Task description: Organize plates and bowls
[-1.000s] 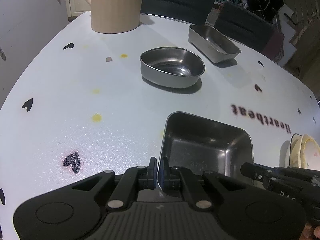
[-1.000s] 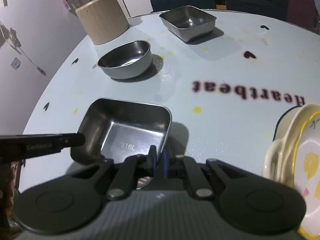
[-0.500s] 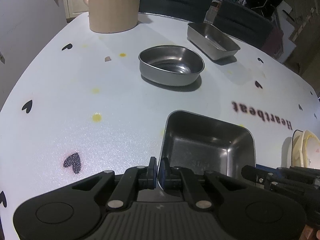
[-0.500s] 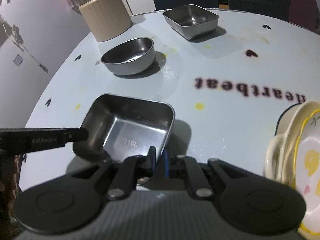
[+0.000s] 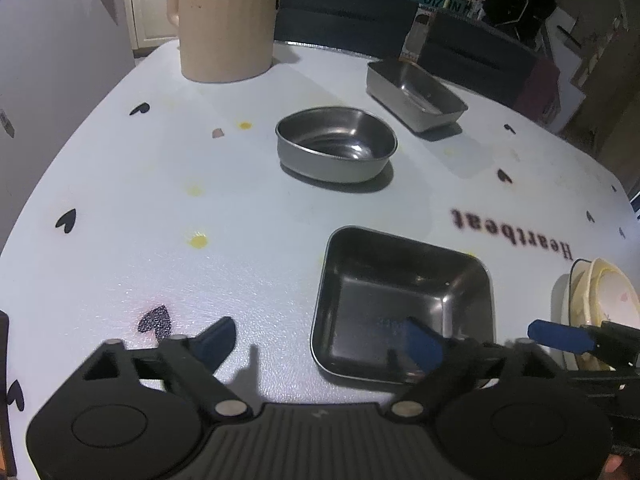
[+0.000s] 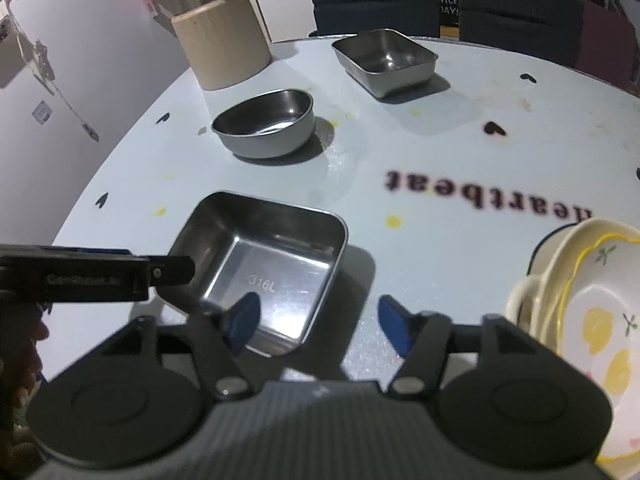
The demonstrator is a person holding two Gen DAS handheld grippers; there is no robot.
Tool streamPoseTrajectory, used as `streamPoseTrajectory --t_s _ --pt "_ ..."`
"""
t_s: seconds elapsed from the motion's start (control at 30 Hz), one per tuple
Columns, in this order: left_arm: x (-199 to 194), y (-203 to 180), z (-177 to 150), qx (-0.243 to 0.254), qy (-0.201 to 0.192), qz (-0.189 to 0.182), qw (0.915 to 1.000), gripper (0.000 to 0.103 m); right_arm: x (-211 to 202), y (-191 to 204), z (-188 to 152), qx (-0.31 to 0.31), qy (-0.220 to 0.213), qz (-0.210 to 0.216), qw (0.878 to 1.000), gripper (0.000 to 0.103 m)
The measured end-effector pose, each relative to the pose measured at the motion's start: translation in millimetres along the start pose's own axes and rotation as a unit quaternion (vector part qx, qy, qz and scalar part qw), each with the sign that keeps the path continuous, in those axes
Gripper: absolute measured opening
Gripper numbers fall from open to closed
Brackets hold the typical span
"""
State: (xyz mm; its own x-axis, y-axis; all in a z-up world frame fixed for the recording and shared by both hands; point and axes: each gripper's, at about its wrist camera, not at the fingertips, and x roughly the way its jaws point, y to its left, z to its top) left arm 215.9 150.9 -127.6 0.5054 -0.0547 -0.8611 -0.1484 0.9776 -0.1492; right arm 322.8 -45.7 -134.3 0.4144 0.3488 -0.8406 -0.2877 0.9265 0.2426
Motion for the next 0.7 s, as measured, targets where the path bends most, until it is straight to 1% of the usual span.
streamPoseTrajectory --t_s 0.1,0.17,0.2,0.23,0.27,0.33,0.43,0.47,0.6,0.7 --pt "-8 -1 -3 0.001 -0.008 -0.005 1.0 0.1 -6 0 -2 -0.005 -0.003 -0.002 1.0 0.08" --pt "-13 -2 -5 0.005 -0.015 -0.002 0.9999 0.103 -10 1 -5 -0.009 -0.009 -0.002 1.0 0.092" --pt "-15 -2 -5 0.005 -0.02 0.0 0.9998 0.103 -13 2 -6 -0.01 -0.013 -0.003 1.0 0.095" --pt "-18 -1 -6 0.004 -0.027 0.0 0.9996 0.103 -16 1 -7 -0.009 -0.017 -0.001 1.0 0.101" --pt "-21 -1 -7 0.001 -0.032 -0.003 0.9995 0.103 -19 1 -9 -0.01 -0.022 0.002 1.0 0.103" --pt "-27 -1 -7 -0.001 -0.044 -0.009 0.999 0.103 -25 -1 -10 -0.011 -0.028 0.007 1.0 0.103" --pt "-40 -5 -7 0.008 -0.07 -0.004 0.9975 0.103 -37 -4 -11 -0.008 -0.04 0.011 0.999 0.103" --pt "-44 -7 -6 0.009 -0.077 -0.008 0.997 0.103 -42 -5 -10 -0.007 -0.045 0.013 0.999 0.103" --pt "-60 -14 0 0.005 -0.103 -0.026 0.9943 0.103 -70 -16 -3 0.007 -0.082 0.027 0.996 0.103" --pt "-65 -23 14 0.014 -0.12 -0.033 0.9921 0.103 -90 -29 8 0.026 -0.115 0.034 0.992 0.103"
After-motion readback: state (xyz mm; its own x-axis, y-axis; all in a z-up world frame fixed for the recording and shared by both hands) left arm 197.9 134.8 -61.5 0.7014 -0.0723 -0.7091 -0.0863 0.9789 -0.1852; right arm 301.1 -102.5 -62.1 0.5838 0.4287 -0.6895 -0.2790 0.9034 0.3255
